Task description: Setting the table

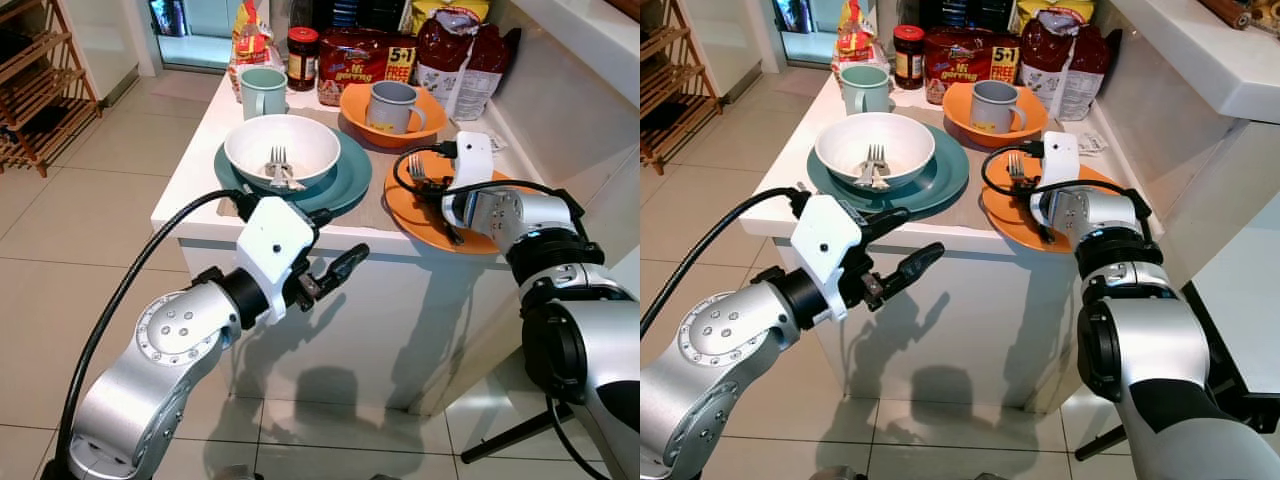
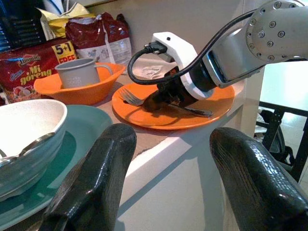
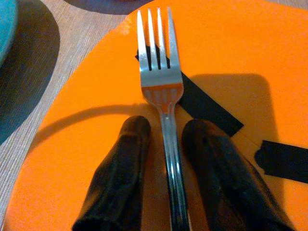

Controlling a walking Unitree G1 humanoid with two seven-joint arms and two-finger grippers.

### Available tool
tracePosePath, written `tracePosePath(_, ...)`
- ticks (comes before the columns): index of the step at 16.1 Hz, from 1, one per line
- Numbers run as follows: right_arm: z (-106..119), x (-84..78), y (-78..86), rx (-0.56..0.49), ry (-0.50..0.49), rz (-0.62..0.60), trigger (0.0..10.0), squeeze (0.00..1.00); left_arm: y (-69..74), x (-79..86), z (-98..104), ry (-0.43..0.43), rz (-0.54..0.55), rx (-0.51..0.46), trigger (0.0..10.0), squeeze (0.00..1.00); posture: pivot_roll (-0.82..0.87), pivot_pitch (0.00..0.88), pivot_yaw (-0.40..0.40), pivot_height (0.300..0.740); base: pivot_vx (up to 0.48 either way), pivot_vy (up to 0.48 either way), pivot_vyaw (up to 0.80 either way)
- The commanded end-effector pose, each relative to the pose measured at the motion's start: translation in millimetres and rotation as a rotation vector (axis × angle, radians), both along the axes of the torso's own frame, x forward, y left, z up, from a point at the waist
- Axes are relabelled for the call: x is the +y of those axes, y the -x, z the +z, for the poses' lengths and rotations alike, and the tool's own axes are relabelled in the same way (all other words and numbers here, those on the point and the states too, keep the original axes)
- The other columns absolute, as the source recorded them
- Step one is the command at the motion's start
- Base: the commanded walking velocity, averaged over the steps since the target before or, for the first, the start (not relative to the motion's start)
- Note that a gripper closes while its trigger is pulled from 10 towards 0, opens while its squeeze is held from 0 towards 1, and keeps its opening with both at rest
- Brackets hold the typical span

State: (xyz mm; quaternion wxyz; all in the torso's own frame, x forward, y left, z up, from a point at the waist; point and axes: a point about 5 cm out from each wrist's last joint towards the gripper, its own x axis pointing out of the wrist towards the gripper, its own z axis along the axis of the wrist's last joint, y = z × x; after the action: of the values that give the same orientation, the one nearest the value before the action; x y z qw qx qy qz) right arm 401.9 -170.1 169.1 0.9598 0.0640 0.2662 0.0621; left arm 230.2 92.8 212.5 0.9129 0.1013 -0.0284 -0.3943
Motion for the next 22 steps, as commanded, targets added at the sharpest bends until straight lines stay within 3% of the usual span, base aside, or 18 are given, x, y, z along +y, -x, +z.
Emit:
tracePosePath(1, -9.7, -6.3, 3.8, 0.055, 0.006, -0.026, 0.0, 0.0, -0.7, -2.0, -1.8, -0.011, -0.018, 0.017, 10.0, 0.0, 0.12, 0.022, -0.058, 0.74, 0.0, 0.0, 0.0)
tracePosePath(12, -4.1, -4.4, 1.5, 0.017, -0.029, -0.061, 0.0, 0.0, -6.1, -0.3, -2.4, -0.028, 0.003, 0.004, 10.0, 0.0, 0.11, 0.017, -0.041, 0.74, 0.0, 0.0, 0.0)
tracePosePath(16, 25.4, -9.3, 5.9, -0.159, -0.071, -0.059, 0.0, 0.0, -22.0, 14.9, -0.5, 0.017, 0.205, -0.021, 10.0, 0.0, 0.11, 0.02, -0.038, 0.74, 0.0, 0.0, 0.0)
tracePosePath(18, 40.1, -6.8, 30.9, -0.354, -0.05, -0.022, 0.0, 0.0, -22.8, 15.7, -0.8, 0.046, 0.227, -0.012, 10.0, 0.0, 0.1, 0.029, -0.027, 0.74, 0.0, 0.0, 0.0)
tracePosePath(20, 45.2, -6.5, 54.5, -0.478, -0.012, 0.006, 0.0, 0.0, -23.2, 13.7, -1.4, 0.055, 0.23, -0.011, 10.0, 0.0, 0.09, 0.035, -0.019, 0.74, 0.0, 0.0, 0.0)
tracePosePath(21, 57.0, -5.3, 74.5, -0.637, -0.014, 0.045, 3.6, 0.0, -23.8, 13.1, -0.6, 0.069, 0.245, -0.024, 10.0, 0.0, 0.09, 0.037, -0.017, 0.74, 0.0, 0.0, 0.0)
tracePosePath(22, 66.0, -4.1, 89.2, -0.754, 0.003, 0.057, 10.0, 0.0, -23.9, 13.6, -0.5, 0.099, 0.258, -0.022, 10.0, 0.0, 0.08, 0.036, -0.013, 0.74, 0.0, 0.0, 0.0)
